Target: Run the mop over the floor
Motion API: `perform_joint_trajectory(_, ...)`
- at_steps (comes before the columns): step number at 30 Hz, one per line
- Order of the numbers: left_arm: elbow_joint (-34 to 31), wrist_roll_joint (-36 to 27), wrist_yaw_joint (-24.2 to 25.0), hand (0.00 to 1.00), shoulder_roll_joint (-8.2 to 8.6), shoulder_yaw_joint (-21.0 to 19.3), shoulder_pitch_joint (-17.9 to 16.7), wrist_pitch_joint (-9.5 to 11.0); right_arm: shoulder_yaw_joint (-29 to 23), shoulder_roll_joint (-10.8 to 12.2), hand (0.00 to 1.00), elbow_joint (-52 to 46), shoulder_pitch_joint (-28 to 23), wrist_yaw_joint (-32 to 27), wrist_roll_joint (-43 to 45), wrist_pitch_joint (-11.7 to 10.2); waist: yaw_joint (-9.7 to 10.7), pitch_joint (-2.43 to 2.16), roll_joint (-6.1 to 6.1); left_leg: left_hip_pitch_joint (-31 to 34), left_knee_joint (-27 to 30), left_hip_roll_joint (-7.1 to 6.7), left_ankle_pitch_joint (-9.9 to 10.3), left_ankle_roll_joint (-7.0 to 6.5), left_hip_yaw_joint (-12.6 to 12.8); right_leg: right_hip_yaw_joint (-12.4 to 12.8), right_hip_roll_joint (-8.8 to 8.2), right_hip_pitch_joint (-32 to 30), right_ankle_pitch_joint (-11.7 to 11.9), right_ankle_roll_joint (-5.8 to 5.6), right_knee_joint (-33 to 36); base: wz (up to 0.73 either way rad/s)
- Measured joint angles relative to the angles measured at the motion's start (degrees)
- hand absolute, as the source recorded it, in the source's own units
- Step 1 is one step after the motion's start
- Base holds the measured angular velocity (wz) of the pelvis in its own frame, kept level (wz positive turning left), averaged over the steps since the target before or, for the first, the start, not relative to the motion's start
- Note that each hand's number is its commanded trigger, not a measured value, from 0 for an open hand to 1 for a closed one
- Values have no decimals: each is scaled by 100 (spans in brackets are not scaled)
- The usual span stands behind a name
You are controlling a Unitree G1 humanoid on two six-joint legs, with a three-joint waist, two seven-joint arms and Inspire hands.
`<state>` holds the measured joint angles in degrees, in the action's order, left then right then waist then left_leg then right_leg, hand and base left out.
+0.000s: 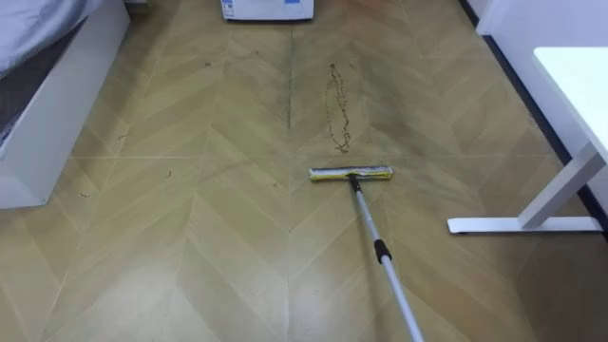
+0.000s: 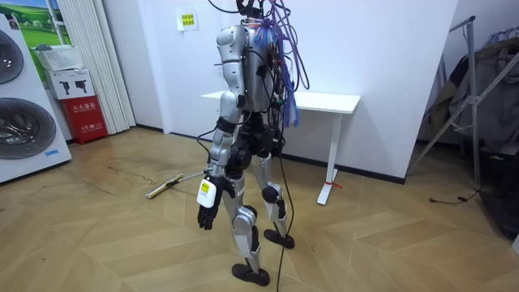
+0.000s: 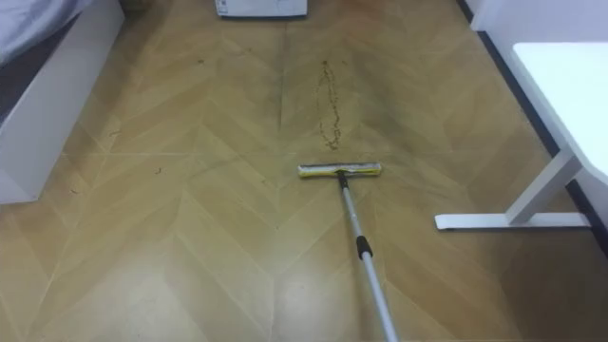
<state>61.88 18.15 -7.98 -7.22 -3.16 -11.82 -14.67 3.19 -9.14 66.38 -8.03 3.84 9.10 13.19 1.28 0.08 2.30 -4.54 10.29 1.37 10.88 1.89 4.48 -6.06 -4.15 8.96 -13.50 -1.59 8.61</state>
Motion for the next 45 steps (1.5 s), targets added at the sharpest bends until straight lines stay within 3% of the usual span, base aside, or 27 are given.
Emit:
perform_joint_trajectory(13,0,-12,-7,0,0,-1,-23,-10,-43,0,100,-3,16,11,41,3,2,-8,-20,13,5,1,0,0,4,-1,-1,-36,-2,2,0,0)
perform_joint_trajectory(16,-2,-8,15,0,0,-2,-25,-31,-53,1,100,-6,8,6,39,5,2,-31,-11,55,11,1,0,0,6,-5,-5,-77,-2,2,14,0)
perform_joint_trajectory(25,-3,29,135,0,0,-5,-76,-34,-47,3,100,25,-5,-13,-25,14,-24,-25,-20,98,45,1,0,0,11,-8,-9,-96,-1,4,12,0)
perform_joint_trajectory(32,4,37,227,0,0,-3,-87,-31,3,4,100,37,-43,-75,-209,49,-29,-33,-32,329,160,2,0,0,18,-115,-13,-233,-1,4,54,8)
perform_joint_trajectory(38,178,2,227,0,4,-3,79,72,8,-7,100,229,168,-209,-557,53,-32,-29,-64,1047,617,-2,39,-66,19,-218,-94,-937,-116,0,620,12)
perform_joint_trajectory(40,245,2,230,0,4,-2,214,117,7,-24,100,277,277,-265,-706,50,-47,10,-116,1468,989,1,148,-115,15,-205,-134,-1344,-245,-13,945,6)
perform_joint_trajectory(45,399,-57,227,0,7,20,482,208,62,-30,100,526,444,-470,-1018,11,-141,35,-209,2342,1688,-22,365,-228,-8,-202,-251,-2221,-440,-82,1679,3)
